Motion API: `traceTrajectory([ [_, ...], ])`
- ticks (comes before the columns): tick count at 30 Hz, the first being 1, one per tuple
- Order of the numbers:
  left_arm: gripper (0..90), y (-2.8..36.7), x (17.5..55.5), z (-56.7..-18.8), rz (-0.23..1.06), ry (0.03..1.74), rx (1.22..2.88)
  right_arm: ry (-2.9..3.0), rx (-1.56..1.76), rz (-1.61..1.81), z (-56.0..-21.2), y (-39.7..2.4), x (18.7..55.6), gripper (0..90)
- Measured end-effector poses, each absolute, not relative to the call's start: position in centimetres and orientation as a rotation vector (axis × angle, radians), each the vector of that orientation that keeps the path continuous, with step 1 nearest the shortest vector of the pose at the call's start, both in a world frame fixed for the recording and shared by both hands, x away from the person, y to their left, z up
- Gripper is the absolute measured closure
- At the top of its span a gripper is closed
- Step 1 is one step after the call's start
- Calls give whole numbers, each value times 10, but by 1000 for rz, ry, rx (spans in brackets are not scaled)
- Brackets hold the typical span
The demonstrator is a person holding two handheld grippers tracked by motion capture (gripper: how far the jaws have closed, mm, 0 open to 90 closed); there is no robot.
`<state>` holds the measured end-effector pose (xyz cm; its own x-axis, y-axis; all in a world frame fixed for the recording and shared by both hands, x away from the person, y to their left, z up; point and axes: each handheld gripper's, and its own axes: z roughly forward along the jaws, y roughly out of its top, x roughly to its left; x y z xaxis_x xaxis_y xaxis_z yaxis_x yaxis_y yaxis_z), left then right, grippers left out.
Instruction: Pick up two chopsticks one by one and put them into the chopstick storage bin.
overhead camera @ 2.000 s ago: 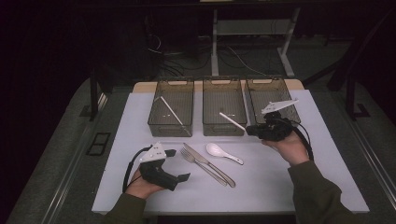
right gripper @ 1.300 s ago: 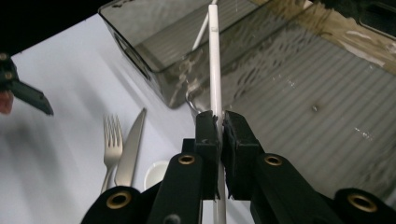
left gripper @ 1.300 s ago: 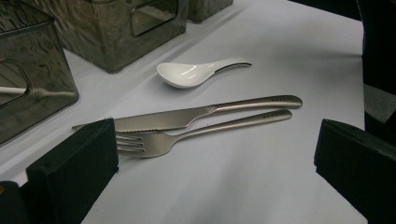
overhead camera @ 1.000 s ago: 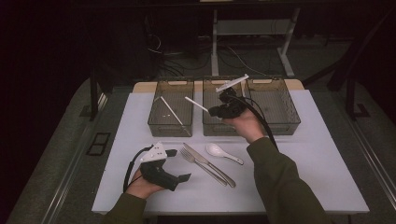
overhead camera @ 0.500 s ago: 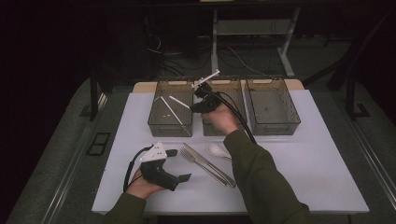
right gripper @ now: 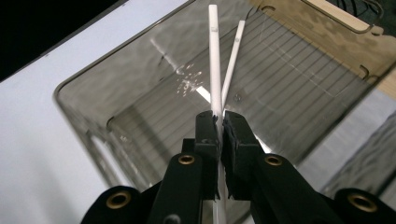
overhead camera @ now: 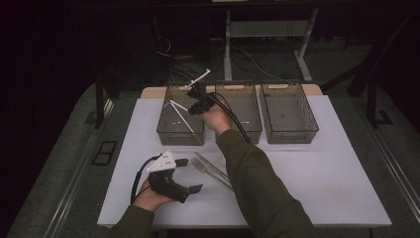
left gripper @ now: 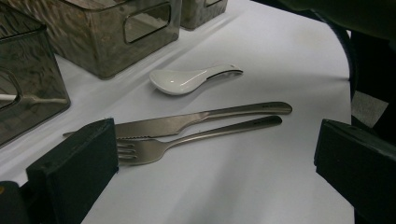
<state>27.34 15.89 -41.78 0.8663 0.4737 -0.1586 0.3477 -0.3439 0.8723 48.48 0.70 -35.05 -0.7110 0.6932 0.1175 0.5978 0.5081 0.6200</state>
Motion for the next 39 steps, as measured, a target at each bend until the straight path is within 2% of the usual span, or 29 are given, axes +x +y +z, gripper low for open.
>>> traceTrajectory([
  [10,0,160,274,-417,144,597,1959,2599,1168,883,-363,38,507,846],
  [22,0,159,273,-417,140,591,1956,2590,1207,837,-372,50,514,842],
  [32,0,160,273,-417,143,594,1953,2594,1171,927,-360,45,510,736],
  [37,0,160,273,-417,142,594,1955,2616,1134,979,-353,37,503,733],
  [39,0,160,273,-417,145,593,1957,2628,1118,1002,-350,31,499,778],
])
